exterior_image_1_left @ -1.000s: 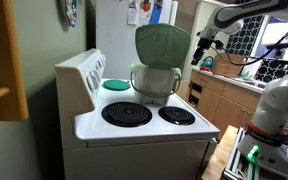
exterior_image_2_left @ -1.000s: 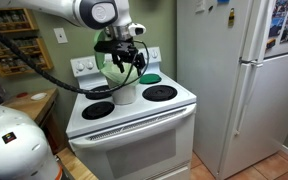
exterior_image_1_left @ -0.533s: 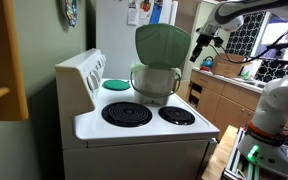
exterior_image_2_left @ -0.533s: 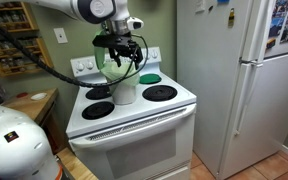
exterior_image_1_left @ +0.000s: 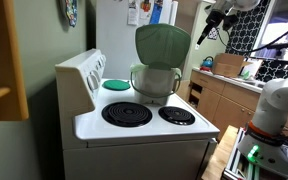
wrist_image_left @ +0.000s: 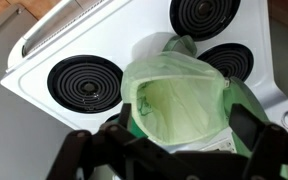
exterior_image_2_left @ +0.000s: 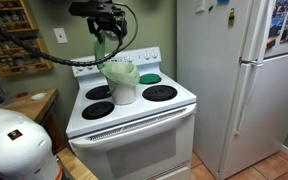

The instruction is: Close the bin

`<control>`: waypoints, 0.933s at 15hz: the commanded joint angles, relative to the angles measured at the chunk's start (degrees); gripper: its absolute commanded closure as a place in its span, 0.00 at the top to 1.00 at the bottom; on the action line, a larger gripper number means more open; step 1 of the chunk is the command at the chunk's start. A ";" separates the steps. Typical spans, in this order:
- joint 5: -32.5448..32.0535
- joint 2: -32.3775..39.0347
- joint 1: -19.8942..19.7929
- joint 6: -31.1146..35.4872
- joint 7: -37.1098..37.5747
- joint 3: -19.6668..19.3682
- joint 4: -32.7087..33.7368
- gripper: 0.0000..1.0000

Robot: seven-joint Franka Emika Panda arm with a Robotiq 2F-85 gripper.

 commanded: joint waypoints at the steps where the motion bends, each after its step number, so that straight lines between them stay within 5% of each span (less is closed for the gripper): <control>1: 3.77 -1.83 2.60 -1.18 -1.97 -1.06 1.26 1.00; 7: 13.48 -1.22 6.64 1.96 -3.53 -0.19 1.33 1.00; 14: 17.47 3.19 9.43 16.27 -6.79 2.07 -0.70 1.00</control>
